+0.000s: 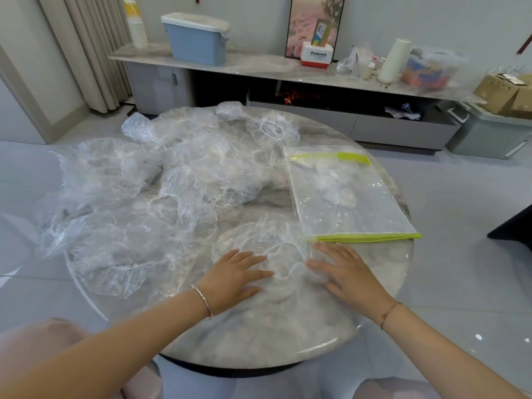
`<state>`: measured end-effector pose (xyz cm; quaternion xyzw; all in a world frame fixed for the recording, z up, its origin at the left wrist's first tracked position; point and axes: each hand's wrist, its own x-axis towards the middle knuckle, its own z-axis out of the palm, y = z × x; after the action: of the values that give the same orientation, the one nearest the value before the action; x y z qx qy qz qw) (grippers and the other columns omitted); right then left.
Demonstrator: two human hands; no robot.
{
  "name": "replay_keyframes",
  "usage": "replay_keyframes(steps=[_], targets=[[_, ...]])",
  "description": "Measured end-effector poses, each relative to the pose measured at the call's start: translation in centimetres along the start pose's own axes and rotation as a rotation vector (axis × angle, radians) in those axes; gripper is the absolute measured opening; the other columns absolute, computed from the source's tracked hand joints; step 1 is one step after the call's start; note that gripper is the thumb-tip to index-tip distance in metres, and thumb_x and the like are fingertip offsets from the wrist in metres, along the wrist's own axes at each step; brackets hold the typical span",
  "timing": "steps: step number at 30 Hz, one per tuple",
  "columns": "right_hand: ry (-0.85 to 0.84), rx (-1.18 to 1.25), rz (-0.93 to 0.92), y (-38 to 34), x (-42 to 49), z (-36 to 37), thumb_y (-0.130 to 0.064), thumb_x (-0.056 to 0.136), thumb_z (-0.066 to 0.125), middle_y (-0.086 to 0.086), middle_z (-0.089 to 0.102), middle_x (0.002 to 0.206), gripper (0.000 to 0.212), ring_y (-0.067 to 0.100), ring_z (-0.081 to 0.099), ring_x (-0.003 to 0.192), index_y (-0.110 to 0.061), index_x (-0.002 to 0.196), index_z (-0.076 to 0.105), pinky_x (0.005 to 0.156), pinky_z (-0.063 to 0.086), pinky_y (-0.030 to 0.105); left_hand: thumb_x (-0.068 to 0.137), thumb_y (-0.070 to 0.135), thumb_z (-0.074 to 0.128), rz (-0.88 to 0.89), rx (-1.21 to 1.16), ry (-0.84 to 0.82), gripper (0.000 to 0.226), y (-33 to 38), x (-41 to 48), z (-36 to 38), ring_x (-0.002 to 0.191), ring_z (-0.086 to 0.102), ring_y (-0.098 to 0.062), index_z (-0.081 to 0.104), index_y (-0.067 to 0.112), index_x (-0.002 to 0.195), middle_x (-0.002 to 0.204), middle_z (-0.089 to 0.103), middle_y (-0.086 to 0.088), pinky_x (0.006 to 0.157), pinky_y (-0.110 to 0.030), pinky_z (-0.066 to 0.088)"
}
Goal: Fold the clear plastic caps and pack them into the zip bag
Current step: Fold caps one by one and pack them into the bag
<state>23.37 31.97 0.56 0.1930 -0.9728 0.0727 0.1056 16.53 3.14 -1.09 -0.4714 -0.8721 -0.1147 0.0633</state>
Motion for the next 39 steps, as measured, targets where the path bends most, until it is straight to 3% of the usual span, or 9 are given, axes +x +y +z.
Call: replay_keyframes(steps=[3, 7, 12, 15, 19, 23, 26, 32, 39], targets=[[0.084, 0.353, 0.224, -0.6, 0.5, -0.3, -0.028, 0.085, 0.055, -0.012, 0.063, 0.116, 0.019, 0.007, 0.050, 0.112, -0.024, 0.090, 0.073, 0.100, 0.029, 0.019, 0.090, 0.048, 0.040, -0.026, -0.198, 0.127, 0.035, 0.1, 0.4, -1.0, 0.101, 0.062, -0.010, 0.070, 0.034, 0.100, 0.112, 0.067, 0.012, 0.088, -0.029, 0.049], [0.078, 0.884, 0.617, -1.5, 1.3, -1.9, -0.009, 0.090, 0.062, -0.007, 0.069, 0.073, 0.015, 0.000, 0.063, 0.071, -0.012, 0.077, 0.067, 0.073, 0.044, 0.013, 0.094, 0.048, 0.040, -0.390, -0.580, 0.201, 0.036, 0.4, 0.4, -2.8, 0.085, 0.060, 0.002, 0.070, 0.030, 0.084, 0.083, 0.069, 0.021, 0.079, -0.015, 0.042], [-0.020, 0.844, 0.763, -0.9, 0.7, -0.7, -0.012, 0.086, 0.068, -0.006, 0.058, 0.049, 0.017, 0.006, 0.054, 0.047, -0.013, 0.071, 0.060, 0.061, 0.044, 0.027, 0.094, 0.033, 0.052, -0.653, -0.515, 0.058, 0.022, -0.3, 0.2, -2.4, 0.061, 0.053, -0.009, 0.058, 0.026, 0.074, 0.060, 0.055, 0.008, 0.060, -0.021, 0.040], [0.021, 0.534, 0.713, -1.0, 0.7, -0.4, -0.018, 0.078, 0.074, -0.009, 0.060, 0.072, 0.025, 0.008, 0.056, 0.069, -0.019, 0.095, 0.056, 0.075, 0.042, 0.028, 0.089, 0.032, 0.059, -0.651, -0.290, -0.041, 0.018, 0.0, -0.1, -2.3, 0.073, 0.053, -0.011, 0.053, 0.024, 0.103, 0.075, 0.055, 0.009, 0.070, -0.022, 0.040], [0.337, 0.304, 0.333, -3.5, 1.4, -1.8, -0.019, 0.085, 0.051, -0.009, 0.045, 0.129, 0.041, 0.009, 0.040, 0.124, -0.017, 0.126, 0.049, 0.103, 0.029, 0.027, 0.090, 0.033, 0.048, -0.226, -0.090, 0.232, 0.039, 0.8, 0.2, -2.7, 0.106, 0.052, -0.019, 0.045, 0.024, 0.128, 0.117, 0.054, 0.001, 0.093, -0.035, 0.045], [0.026, 0.170, 0.066, -5.2, 2.0, -0.7, -0.039, 0.099, 0.032, -0.004, 0.022, 0.156, 0.049, 0.008, 0.011, 0.145, -0.023, 0.145, 0.036, 0.118, 0.005, 0.030, 0.100, 0.045, 0.023, 0.079, -0.009, -0.060, 0.047, 0.9, 0.0, -0.8, 0.135, 0.037, -0.018, 0.043, 0.025, 0.139, 0.144, 0.044, 0.001, 0.110, -0.037, 0.025], [-0.253, 0.159, 0.157, -5.2, 1.6, 1.0, -0.058, 0.092, 0.005, -0.017, -0.005, 0.156, 0.064, -0.003, -0.016, 0.141, -0.034, 0.150, 0.007, 0.117, -0.009, 0.030, 0.100, 0.050, 0.011, -0.012, 0.028, -0.214, 0.060, 0.7, -0.5, 0.7, 0.131, 0.044, -0.020, 0.039, 0.018, 0.141, 0.141, 0.047, -0.002, 0.104, -0.041, 0.041], [-0.374, 0.082, 0.176, -4.6, 1.3, 2.2, -0.063, 0.084, -0.005, -0.018, -0.017, 0.155, 0.071, 0.001, -0.021, 0.141, -0.034, 0.148, -0.008, 0.114, -0.017, 0.026, 0.080, 0.070, -0.007, -0.097, -0.150, -0.202, 0.088, 0.9, -0.2, 0.6, 0.144, 0.012, -0.010, 0.016, 0.022, 0.149, 0.155, 0.016, 0.006, 0.113, -0.020, -0.005], [-0.356, 0.116, 0.180, -4.9, 1.5, 1.8, -0.066, 0.082, -0.002, -0.018, -0.013, 0.155, 0.077, 0.001, -0.019, 0.142, -0.033, 0.151, -0.003, 0.113, -0.018, 0.025, 0.093, 0.042, 0.035, -0.147, -0.185, -0.181, 0.051, -0.2, 0.3, -1.2, 0.131, 0.042, -0.016, 0.044, 0.020, 0.139, 0.143, 0.045, 0.004, 0.107, -0.026, 0.030]])
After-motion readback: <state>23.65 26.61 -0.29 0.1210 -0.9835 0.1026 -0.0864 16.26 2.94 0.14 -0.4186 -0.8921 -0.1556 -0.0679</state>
